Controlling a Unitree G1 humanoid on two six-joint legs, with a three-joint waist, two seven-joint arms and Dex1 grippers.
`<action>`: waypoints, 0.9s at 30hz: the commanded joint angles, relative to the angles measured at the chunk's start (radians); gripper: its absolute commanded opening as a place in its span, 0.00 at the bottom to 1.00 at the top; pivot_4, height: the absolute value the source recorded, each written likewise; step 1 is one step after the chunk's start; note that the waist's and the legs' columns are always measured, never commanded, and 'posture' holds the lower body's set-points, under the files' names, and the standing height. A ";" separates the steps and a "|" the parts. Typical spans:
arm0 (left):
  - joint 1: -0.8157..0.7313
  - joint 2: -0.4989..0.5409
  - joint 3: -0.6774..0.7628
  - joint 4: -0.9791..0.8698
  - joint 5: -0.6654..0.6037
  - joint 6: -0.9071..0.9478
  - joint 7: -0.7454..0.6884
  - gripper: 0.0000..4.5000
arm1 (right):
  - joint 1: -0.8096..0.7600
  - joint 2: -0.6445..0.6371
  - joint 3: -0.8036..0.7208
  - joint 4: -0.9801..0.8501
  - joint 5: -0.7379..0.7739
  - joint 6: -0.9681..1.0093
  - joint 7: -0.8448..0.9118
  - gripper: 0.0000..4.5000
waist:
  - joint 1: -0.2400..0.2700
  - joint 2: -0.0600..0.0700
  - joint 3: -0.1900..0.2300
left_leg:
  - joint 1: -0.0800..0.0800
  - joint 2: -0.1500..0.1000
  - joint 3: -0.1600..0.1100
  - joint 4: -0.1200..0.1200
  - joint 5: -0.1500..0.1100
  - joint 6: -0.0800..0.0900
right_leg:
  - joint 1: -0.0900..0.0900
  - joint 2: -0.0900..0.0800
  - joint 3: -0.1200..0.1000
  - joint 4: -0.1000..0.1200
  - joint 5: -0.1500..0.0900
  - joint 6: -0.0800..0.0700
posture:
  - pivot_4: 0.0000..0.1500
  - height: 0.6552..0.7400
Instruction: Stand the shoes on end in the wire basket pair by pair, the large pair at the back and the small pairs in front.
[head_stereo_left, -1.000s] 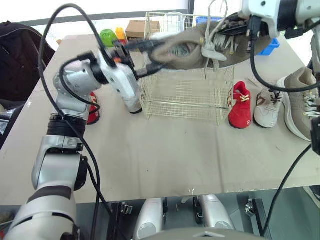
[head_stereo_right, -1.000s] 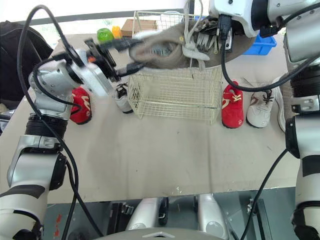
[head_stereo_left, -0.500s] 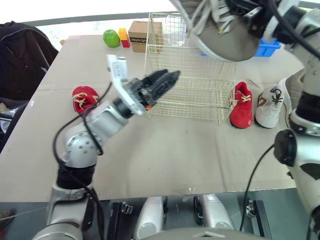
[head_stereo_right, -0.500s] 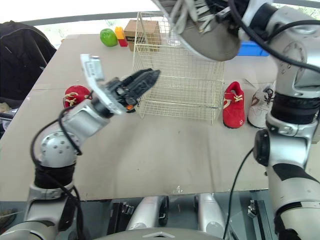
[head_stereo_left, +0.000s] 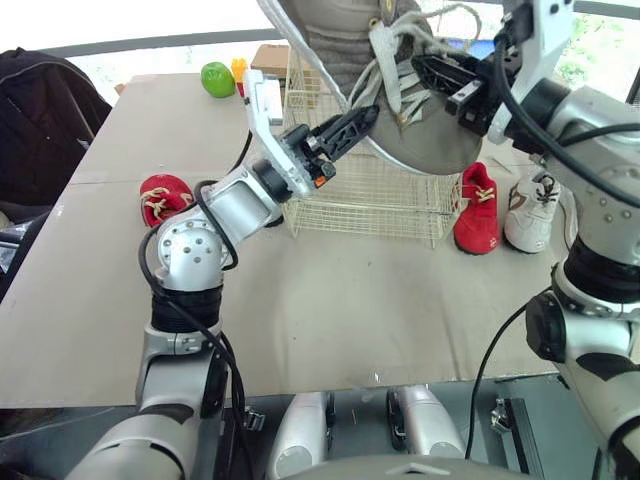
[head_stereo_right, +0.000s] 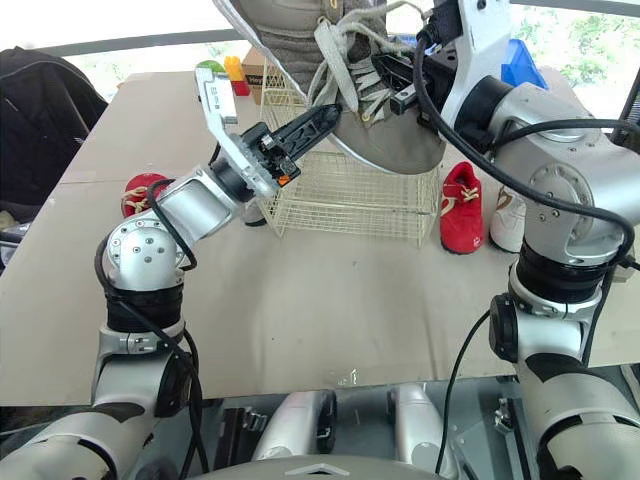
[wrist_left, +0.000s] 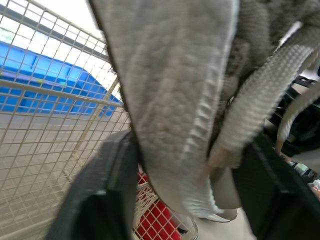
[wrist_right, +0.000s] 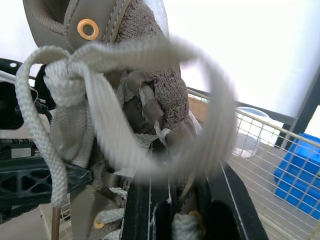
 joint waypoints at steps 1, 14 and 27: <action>-0.028 -0.008 0.041 -0.023 0.009 0.002 -0.022 0.30 | -0.013 -0.007 -0.019 -0.053 0.030 -0.001 -0.026 0.00 | -0.001 0.000 0.000 | 0.000 0.000 0.000 0.000 0.000 0.000 | 0.000 0.000 0.000 0.000 0.000 0.000 | 1.00 1.00; -0.375 0.196 0.029 0.404 0.300 -0.037 -0.429 0.25 | 0.238 -0.063 -0.068 -0.262 0.091 -0.195 -0.009 0.66 | 0.003 0.000 0.000 | -0.001 -0.001 0.000 -0.001 0.000 0.000 | 0.000 0.002 -0.001 -0.002 0.000 0.000 | 1.00 1.00; -0.928 0.247 -0.111 1.315 0.934 -0.788 -0.762 0.25 | 0.747 -0.086 -0.236 -0.616 0.308 -0.308 -0.072 0.66 | 0.009 -0.001 0.000 | -0.009 -0.002 -0.002 -0.002 -0.001 0.001 | 0.000 0.002 -0.008 -0.014 -0.001 0.001 | 1.00 1.00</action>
